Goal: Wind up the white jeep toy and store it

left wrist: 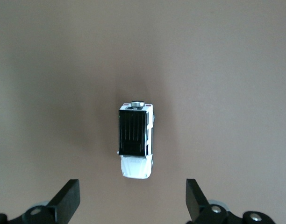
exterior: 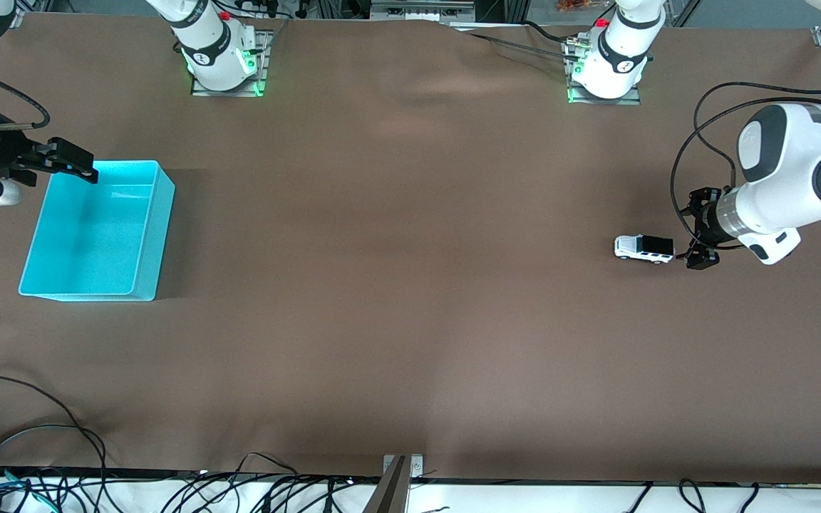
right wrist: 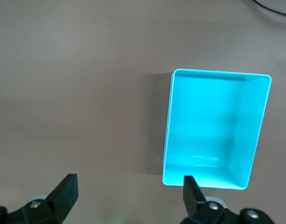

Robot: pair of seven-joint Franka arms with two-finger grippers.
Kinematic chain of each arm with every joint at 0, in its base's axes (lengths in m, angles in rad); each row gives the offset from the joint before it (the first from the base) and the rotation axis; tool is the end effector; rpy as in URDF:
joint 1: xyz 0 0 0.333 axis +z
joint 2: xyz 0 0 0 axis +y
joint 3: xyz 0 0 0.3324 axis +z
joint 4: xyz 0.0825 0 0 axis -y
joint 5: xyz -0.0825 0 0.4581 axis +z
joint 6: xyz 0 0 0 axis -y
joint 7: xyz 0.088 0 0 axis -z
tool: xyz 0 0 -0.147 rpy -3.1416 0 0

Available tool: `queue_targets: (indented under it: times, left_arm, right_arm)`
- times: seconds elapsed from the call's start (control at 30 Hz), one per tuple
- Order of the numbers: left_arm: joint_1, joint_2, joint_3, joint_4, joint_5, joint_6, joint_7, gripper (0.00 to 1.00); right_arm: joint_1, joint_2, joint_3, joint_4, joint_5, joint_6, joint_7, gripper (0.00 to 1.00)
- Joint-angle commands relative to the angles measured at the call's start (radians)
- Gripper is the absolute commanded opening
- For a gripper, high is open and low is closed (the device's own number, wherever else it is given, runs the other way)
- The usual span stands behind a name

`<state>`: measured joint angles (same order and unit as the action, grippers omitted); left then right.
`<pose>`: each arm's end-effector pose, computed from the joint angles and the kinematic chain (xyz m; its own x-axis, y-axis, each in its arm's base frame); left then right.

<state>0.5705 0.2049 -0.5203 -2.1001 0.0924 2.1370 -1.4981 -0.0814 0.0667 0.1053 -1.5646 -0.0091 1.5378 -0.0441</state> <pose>0.6075 0.0350 0.2524 0.0727 0.9965 -0.0408 0.9879 -0.0776 -0.1344 0.6404 0.0122 0.5595 0.9933 0.0680 -0.0930 0.0681 -0.9977 -0.0020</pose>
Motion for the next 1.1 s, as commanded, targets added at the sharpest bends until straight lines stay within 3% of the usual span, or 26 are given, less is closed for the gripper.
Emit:
queue_targets:
  times: [0.0, 0.1, 0.43, 0.67, 0.93, 1.07]
  left_arm:
    - [0.028, -0.025, -0.001, -0.145, -0.013, 0.182, -0.040, 1.00]
    - [0.048, 0.007, -0.001, -0.208, -0.011, 0.315, -0.040, 1.00]
    - [0.048, 0.073, 0.003, -0.218, -0.005, 0.400, -0.040, 1.00]
    - [0.068, 0.113, 0.006, -0.248, 0.064, 0.483, -0.040, 1.00]
    - [0.072, 0.143, 0.006, -0.250, 0.128, 0.486, -0.051, 1.00]
    - [0.072, 0.149, 0.006, -0.248, 0.170, 0.486, -0.108, 0.74]
  right_arm:
    - [-0.001, -0.001, 0.005, 0.017, 0.001, -0.019, 0.004, 1.00]
    - [-0.001, -0.001, 0.005, 0.017, 0.004, -0.021, 0.003, 1.00]
    - [-0.001, -0.001, 0.005, 0.017, 0.006, -0.021, 0.001, 1.00]
    - [-0.001, 0.001, 0.004, 0.017, 0.006, -0.021, 0.001, 1.00]
    - [-0.001, -0.001, 0.005, 0.018, 0.006, -0.022, 0.001, 1.00]
    - [-0.001, -0.001, 0.005, 0.017, 0.006, -0.022, 0.001, 1.00]
